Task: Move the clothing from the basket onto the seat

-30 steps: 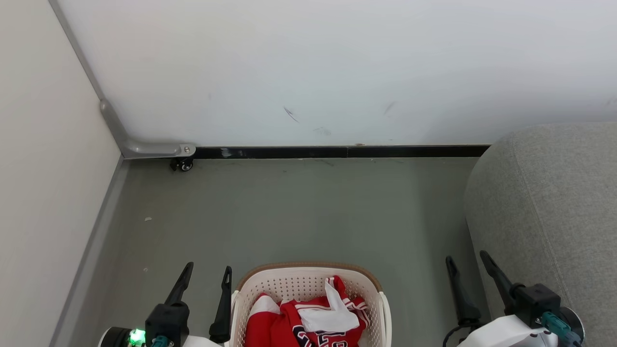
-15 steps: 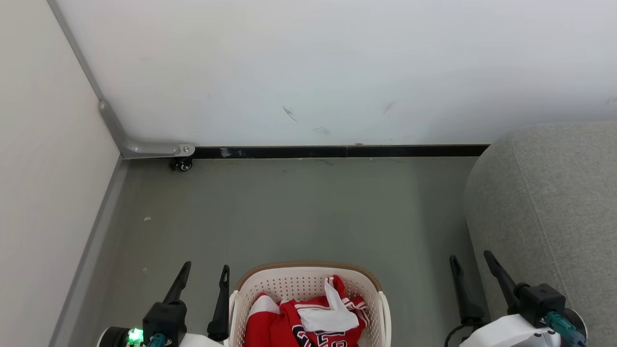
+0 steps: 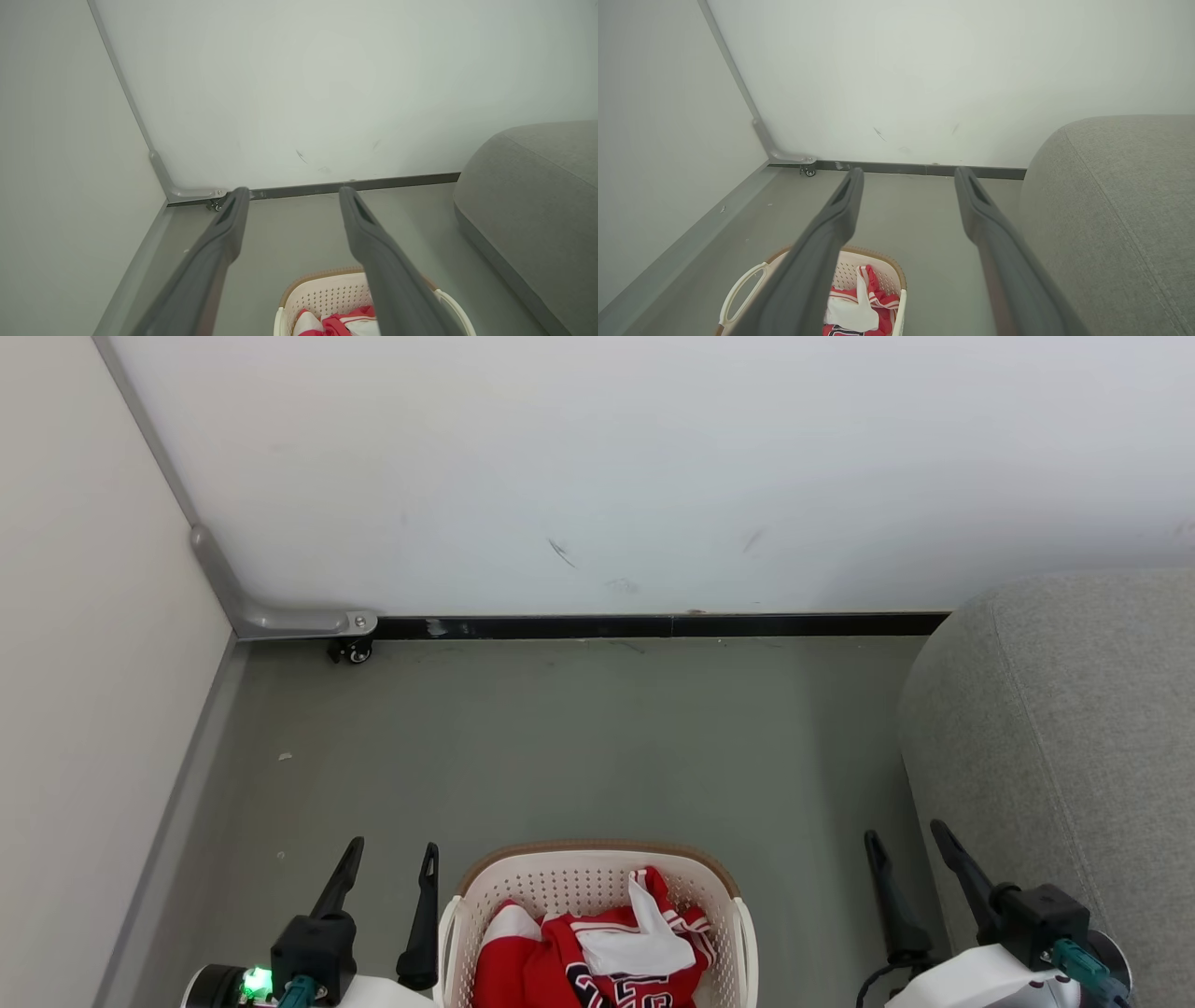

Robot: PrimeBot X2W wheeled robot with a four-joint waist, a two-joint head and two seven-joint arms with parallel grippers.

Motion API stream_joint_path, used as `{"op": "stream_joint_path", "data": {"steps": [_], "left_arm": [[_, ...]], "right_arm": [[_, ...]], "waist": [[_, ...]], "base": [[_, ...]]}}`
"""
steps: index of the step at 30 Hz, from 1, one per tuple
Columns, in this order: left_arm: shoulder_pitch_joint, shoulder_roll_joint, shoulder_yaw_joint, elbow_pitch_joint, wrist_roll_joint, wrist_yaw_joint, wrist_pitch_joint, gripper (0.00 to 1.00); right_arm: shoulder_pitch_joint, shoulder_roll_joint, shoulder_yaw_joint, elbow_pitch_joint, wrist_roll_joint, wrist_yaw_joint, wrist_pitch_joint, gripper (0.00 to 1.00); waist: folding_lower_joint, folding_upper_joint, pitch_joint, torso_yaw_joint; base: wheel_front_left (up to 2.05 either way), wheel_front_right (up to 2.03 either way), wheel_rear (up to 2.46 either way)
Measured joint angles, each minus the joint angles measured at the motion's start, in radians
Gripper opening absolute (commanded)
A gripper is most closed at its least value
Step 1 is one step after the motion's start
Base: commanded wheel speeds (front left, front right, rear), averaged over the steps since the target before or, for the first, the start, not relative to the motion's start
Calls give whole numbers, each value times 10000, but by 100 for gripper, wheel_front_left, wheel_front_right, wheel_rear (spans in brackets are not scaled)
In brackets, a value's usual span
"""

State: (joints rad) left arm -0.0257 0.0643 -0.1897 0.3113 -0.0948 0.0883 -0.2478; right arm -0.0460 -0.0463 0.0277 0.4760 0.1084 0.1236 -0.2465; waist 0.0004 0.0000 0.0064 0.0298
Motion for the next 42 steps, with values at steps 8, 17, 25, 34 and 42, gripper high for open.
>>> {"op": "stream_joint_path", "data": {"steps": [8, 17, 25, 34, 42], "left_arm": [[-11, -6, 36, 2, 4, 0, 0, 100], [-165, 67, 23, 144, 109, -2, -2, 100], [-476, 242, 12, 410, 186, -15, -2, 100], [-829, 316, -167, 876, 376, -121, -2, 100], [-1289, 318, -303, 1383, 462, -316, -2, 100]], "right_arm": [[-5, 0, -63, -211, 0, 0, 0, 100], [-20, 0, -207, -546, -15, 0, -2, 100], [-72, 6, -405, -859, -33, 0, -2, 100], [-220, 10, -577, -1386, -33, 0, -12, 100], [-350, 15, -894, -1831, -128, 0, -13, 100]], "waist": [[0, 0, 82, -15], [0, 0, 277, -57], [-1, 0, 555, -114], [-1, 0, 991, -204], [-1, 0, 1552, -317]], "base": [[0, 0, 0], [0, 0, 0], [0, 0, 0], [0, 0, 0], [0, 0, 0]]}}
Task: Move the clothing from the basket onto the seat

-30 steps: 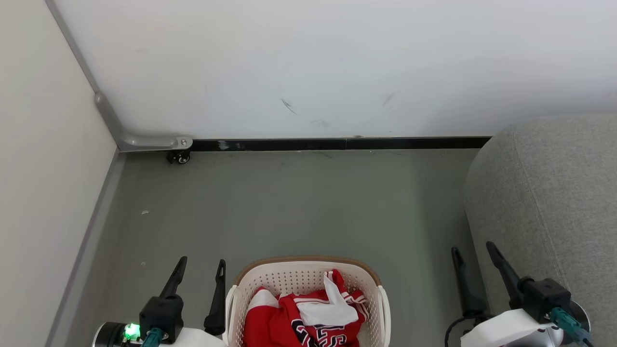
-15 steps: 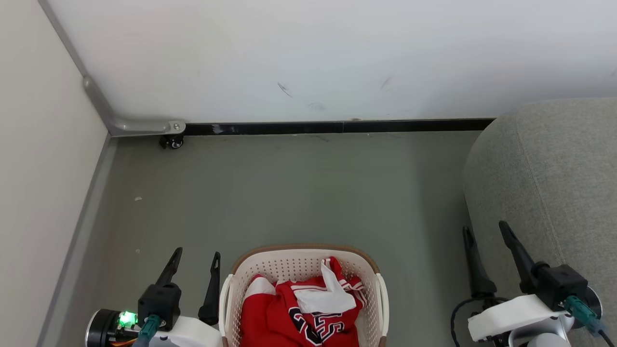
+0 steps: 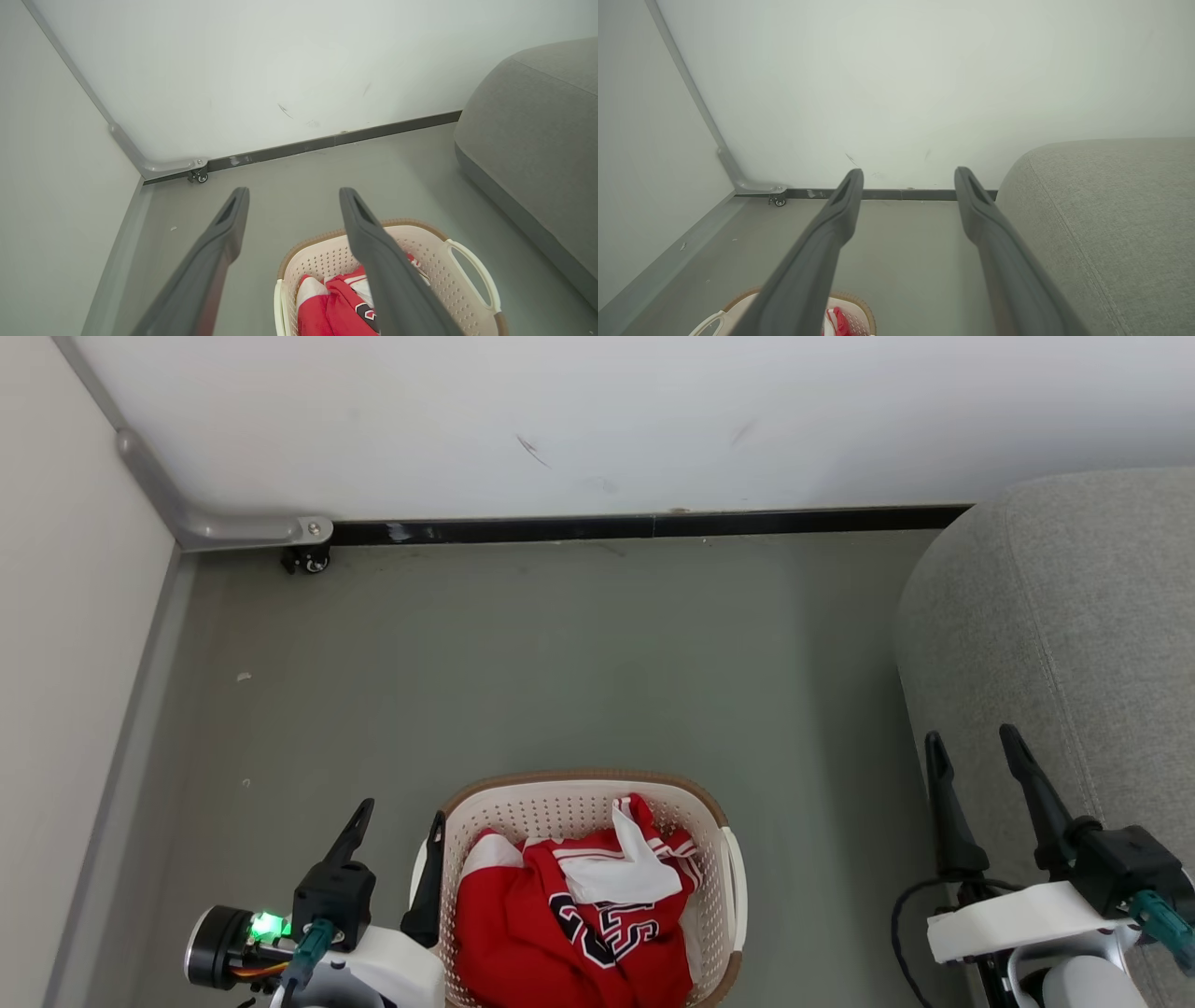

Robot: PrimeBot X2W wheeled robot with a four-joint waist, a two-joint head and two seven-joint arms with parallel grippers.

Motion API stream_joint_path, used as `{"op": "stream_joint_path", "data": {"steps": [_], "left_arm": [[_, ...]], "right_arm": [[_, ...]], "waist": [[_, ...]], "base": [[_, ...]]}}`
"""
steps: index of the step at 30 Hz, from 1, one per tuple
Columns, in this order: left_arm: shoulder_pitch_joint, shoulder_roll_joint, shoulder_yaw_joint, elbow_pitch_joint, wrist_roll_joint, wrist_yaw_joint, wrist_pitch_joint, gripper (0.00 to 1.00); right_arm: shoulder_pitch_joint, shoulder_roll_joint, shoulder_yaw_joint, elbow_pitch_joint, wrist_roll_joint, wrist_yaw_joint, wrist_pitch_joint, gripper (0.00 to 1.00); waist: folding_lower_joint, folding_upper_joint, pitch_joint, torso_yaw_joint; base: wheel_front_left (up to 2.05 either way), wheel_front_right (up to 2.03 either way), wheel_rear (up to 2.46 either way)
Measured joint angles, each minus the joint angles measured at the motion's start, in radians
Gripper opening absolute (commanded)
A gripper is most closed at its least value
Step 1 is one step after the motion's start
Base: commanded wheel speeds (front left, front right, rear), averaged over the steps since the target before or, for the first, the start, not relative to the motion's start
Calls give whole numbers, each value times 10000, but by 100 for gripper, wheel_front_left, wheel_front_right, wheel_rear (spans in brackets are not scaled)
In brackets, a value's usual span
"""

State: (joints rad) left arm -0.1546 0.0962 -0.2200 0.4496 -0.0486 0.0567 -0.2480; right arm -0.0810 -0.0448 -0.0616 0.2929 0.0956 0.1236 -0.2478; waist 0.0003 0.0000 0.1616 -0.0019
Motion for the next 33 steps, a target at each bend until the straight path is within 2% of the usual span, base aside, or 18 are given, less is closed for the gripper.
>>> {"op": "stream_joint_path", "data": {"steps": [16, 33], "left_arm": [[-1050, 17, -295, 982, 251, -230, 0, 100], [-2250, -25, -451, 2121, 353, -351, 0, 100]], "right_arm": [[-506, 8, -395, -1124, -213, 0, -2, 100], [-1515, -2, 84, -2056, -150, 0, -17, 100]], "waist": [[-1, 0, 1316, -287], [-1, 0, 3001, -694]], "base": [[0, 0, 0], [0, 0, 0]]}}
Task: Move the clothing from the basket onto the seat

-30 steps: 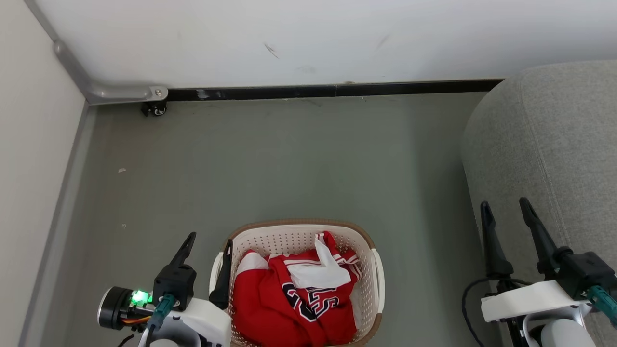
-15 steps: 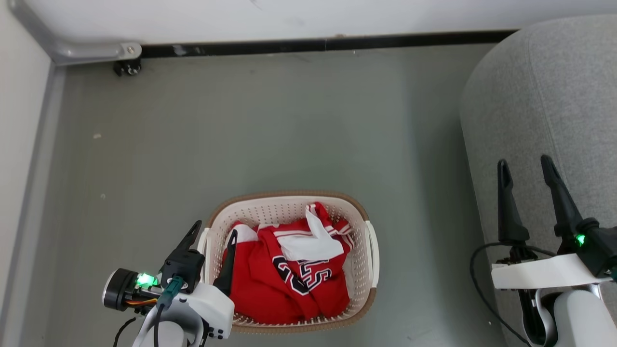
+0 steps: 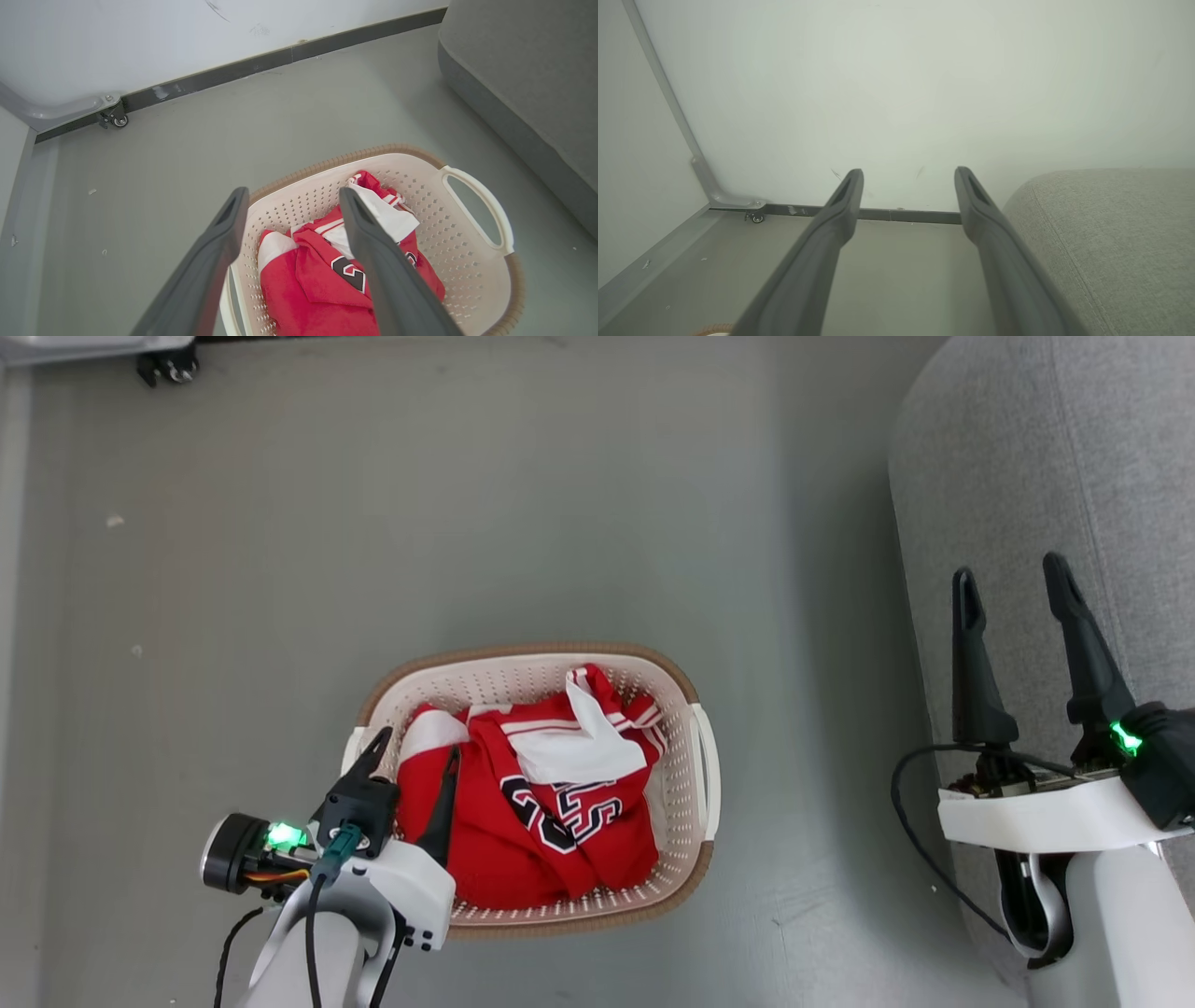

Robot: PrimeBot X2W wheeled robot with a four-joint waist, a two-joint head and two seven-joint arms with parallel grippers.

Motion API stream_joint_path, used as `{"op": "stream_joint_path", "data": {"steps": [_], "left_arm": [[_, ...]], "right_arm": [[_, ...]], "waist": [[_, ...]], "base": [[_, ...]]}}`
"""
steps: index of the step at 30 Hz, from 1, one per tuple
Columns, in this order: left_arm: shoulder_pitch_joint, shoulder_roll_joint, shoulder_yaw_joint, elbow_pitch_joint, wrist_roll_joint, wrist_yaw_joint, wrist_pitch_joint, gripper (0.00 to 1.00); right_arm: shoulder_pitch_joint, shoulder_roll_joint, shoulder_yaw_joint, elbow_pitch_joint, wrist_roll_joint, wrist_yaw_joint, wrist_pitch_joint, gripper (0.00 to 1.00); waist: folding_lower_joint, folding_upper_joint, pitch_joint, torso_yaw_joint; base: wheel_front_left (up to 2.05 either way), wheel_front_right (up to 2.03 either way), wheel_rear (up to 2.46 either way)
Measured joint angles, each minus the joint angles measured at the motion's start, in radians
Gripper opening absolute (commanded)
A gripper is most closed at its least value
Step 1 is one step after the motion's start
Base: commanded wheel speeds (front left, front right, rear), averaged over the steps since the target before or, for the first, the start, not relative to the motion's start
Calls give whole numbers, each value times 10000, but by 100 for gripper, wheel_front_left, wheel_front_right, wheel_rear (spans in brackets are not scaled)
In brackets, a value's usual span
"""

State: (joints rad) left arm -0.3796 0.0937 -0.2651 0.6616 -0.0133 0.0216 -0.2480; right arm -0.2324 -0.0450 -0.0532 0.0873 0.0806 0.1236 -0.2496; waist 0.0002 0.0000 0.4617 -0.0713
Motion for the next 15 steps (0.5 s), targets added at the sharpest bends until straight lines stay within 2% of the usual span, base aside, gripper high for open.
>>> {"op": "stream_joint_path", "data": {"steps": [15], "left_arm": [[-763, -73, 4, 892, 0, 2, 0, 100]], "right_arm": [[-907, -15, 52, -506, 88, 0, -54, 100]], "waist": [[0, 0, 1285, -333]], "base": [[0, 0, 0]]}}
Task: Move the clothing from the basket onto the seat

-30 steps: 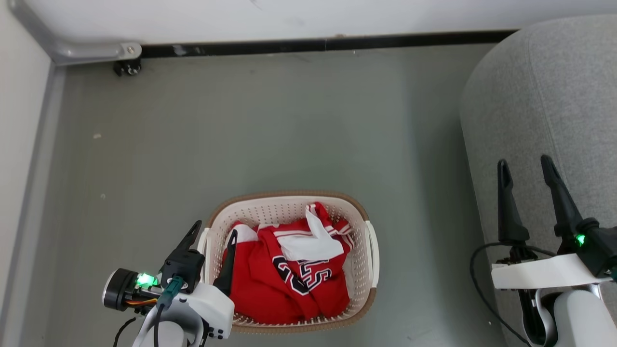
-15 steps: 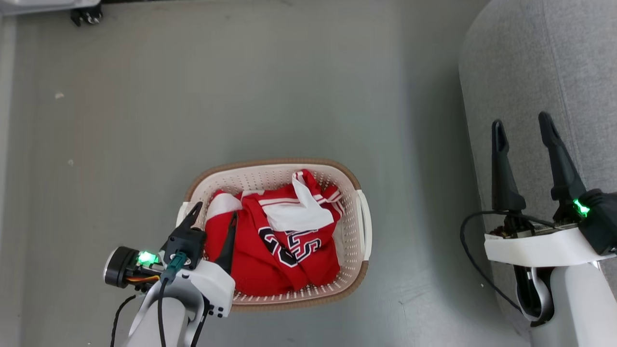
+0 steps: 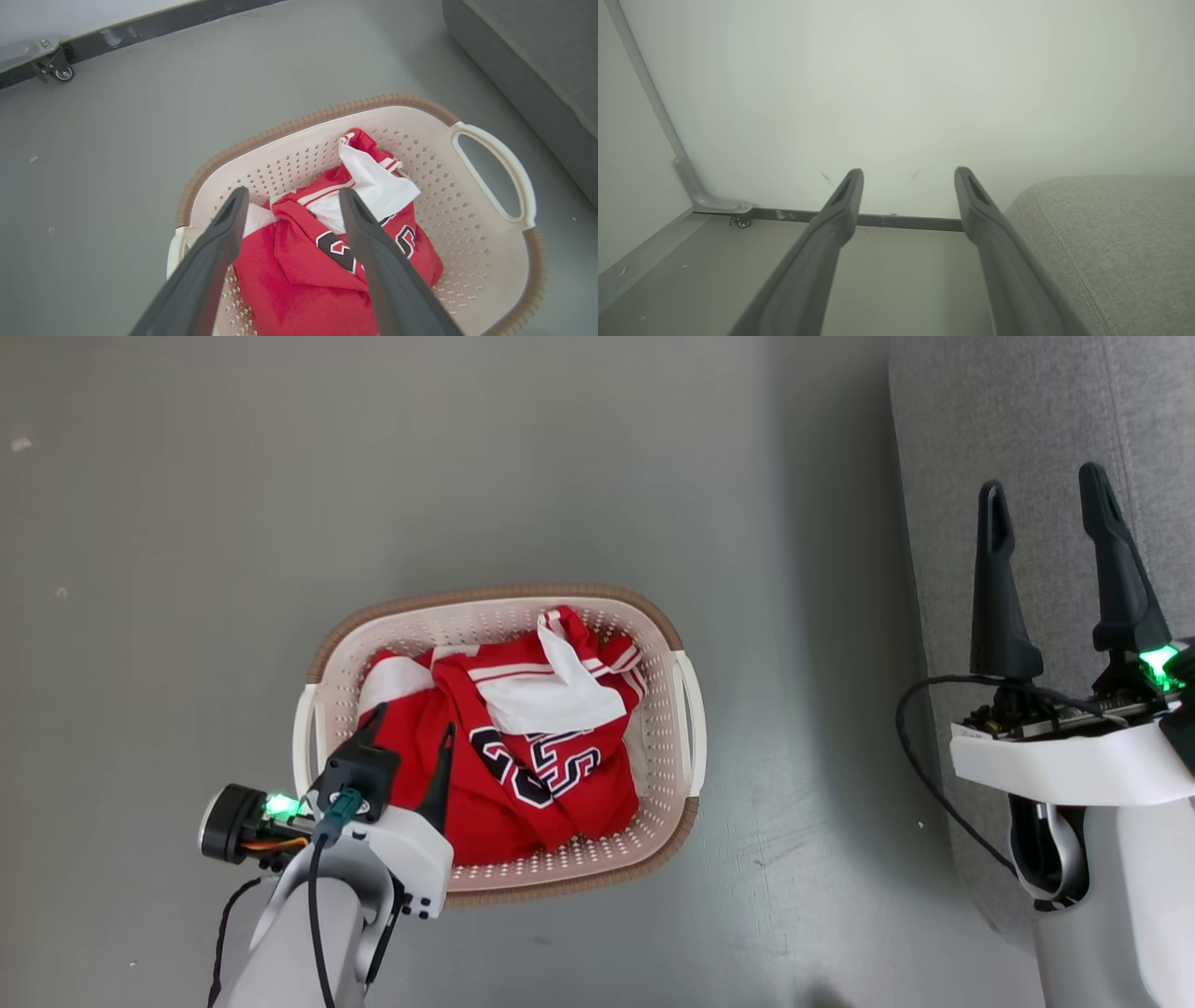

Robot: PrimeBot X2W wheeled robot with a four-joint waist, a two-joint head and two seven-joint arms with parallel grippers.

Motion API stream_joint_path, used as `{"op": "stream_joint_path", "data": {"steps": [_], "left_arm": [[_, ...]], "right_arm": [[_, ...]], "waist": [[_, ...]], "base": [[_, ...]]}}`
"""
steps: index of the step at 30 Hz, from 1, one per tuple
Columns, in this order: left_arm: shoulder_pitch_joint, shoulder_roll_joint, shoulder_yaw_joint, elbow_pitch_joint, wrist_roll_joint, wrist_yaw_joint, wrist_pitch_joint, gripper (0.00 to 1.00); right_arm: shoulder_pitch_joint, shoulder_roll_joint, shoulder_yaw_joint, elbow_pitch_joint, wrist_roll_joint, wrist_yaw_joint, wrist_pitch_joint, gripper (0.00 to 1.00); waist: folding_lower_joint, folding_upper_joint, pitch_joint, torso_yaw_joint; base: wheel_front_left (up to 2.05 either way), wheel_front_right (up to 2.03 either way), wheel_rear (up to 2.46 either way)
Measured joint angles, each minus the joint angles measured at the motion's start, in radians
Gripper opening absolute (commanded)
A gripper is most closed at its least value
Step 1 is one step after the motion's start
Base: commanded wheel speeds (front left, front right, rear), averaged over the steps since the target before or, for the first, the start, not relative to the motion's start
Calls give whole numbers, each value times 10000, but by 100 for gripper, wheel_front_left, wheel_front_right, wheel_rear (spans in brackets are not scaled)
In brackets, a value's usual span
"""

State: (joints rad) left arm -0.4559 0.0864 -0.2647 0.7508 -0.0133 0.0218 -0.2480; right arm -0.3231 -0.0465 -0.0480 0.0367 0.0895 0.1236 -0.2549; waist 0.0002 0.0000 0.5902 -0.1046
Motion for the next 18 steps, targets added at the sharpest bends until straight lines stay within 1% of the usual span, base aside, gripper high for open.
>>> {"op": "stream_joint_path", "data": {"steps": [9, 18], "left_arm": [[-612, 4, 119, 700, -6, 0, 0, 100], [-1223, 6, 198, 1095, -23, 2, 0, 100]], "right_arm": [[-576, -12, 71, -284, 88, 2, -2, 100], [-1247, -19, 199, -370, 270, 4, -2, 100]], "waist": [[0, 0, 749, -230], [0, 0, 1423, -481]], "base": [[0, 0, 0], [0, 0, 0]]}}
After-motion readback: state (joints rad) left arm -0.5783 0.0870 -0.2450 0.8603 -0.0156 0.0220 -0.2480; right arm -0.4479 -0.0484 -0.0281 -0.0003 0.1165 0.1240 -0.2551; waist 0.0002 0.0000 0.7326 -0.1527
